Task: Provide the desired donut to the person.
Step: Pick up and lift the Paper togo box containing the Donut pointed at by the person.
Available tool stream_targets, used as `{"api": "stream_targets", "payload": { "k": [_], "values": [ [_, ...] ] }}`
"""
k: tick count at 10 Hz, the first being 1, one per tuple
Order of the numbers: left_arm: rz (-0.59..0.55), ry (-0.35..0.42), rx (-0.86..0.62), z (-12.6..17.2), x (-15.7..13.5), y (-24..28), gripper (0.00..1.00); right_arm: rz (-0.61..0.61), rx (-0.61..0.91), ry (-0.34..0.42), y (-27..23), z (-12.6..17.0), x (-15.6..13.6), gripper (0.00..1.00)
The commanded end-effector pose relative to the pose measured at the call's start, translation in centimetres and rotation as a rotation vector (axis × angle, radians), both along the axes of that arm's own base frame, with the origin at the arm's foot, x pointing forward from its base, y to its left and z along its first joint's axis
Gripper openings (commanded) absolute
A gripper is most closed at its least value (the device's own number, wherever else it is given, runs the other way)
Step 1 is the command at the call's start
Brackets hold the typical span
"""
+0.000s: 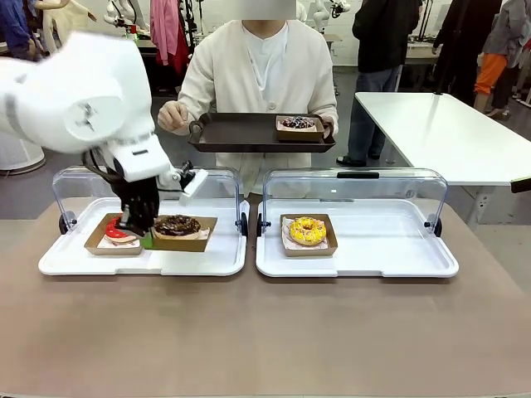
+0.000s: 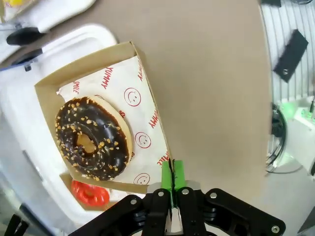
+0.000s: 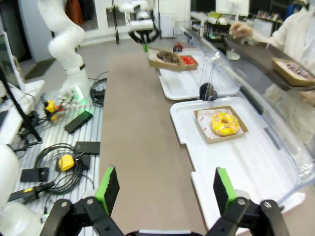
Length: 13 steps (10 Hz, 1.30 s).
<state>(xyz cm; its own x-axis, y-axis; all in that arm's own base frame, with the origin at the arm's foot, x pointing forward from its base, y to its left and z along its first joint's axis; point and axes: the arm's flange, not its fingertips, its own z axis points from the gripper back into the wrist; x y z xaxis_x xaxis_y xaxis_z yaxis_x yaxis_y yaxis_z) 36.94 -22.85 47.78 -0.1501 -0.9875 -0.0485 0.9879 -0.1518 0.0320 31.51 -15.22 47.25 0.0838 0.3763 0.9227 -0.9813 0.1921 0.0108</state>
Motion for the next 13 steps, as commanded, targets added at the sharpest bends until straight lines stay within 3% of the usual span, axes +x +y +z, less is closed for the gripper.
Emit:
{"api": "stream_targets", "payload": {
  "k": [1, 3, 4, 8, 11, 12, 13],
  "values": [
    [0.032, -0.094, 0.067, 4.6, -3.7, -1.1, 0.00, 0.001, 0.004, -0.012, -0.1, 0.0, 0.2, 1.00],
    [0.054, -0.196, 0.088, 11.6, -4.3, -2.1, 0.00, 0.001, 0.004, -0.012, -0.1, 0.0, 0.2, 1.00],
    [0.099, -0.240, 0.031, 14.4, -3.4, -1.7, 0.00, 0.001, 0.004, -0.012, -0.1, 0.0, 0.2, 1.00],
    [0.106, -0.259, -0.057, 15.9, -1.1, 0.6, 0.00, 0.001, 0.004, -0.012, -0.1, 0.0, 0.2, 1.00],
    [0.028, -0.219, -0.091, 13.4, -0.7, 2.5, 0.00, 0.001, 0.004, -0.012, -0.1, 0.0, 0.2, 1.00],
    [0.114, -0.251, -0.043, 16.2, -0.6, 1.4, 0.00, 0.001, 0.004, -0.012, -0.1, 0.0, 0.2, 1.00],
    [0.114, -0.251, -0.043, 16.2, -0.6, 1.4, 0.00, 0.001, 0.004, -0.012, -0.1, 0.0, 0.2, 1.00]
  ]
}}
